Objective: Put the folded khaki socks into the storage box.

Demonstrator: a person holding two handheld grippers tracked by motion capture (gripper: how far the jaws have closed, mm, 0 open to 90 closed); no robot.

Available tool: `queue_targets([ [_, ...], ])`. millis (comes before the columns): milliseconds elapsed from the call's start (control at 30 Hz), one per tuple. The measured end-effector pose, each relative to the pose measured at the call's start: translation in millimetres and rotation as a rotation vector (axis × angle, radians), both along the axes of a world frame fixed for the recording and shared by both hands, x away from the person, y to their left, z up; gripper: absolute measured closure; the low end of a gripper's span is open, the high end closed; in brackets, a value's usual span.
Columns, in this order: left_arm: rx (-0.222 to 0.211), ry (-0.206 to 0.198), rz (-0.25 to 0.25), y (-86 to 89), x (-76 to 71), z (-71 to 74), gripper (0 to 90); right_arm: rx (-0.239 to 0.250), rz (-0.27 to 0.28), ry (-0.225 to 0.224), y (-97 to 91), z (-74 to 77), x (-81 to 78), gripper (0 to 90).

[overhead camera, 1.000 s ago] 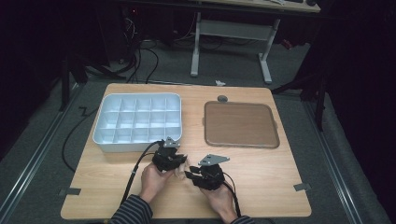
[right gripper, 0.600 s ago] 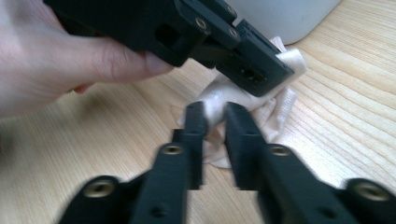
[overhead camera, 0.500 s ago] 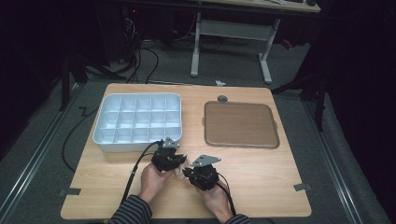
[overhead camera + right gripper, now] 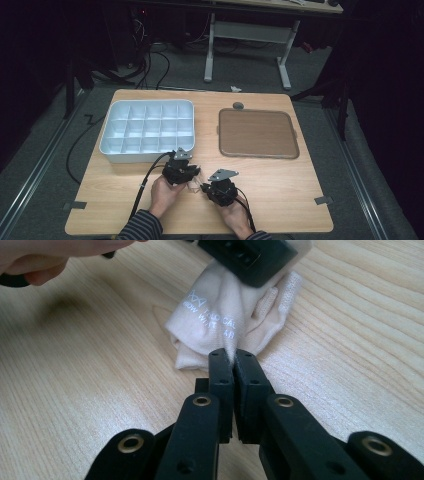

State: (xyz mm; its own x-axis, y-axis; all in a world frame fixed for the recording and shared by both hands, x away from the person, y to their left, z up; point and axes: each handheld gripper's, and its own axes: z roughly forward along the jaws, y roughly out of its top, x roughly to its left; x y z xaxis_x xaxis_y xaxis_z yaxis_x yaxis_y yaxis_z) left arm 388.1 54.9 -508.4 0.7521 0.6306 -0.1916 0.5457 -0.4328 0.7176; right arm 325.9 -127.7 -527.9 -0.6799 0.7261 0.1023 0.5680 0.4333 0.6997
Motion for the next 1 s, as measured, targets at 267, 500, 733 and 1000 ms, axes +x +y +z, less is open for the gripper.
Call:
queue_targets([
  [267,-0.013,-0.013,-0.004,8.7,-9.0,4.9,61.9,-0.016,0.009,0.004,1.8,1.3,4.5,86.8],
  [500,0.008,-0.032,0.072,19.7,-23.6,5.5,52.3,-0.013,0.011,0.008,3.2,1.5,5.1,86.6],
  [733,0.020,-0.008,0.127,23.2,-32.6,-5.6,41.3,-0.006,0.020,0.014,3.7,1.2,5.3,86.0],
  [1000,0.028,0.037,0.164,19.2,-27.4,-13.6,42.9,-0.019,0.034,0.005,6.8,1.7,4.9,85.4],
])
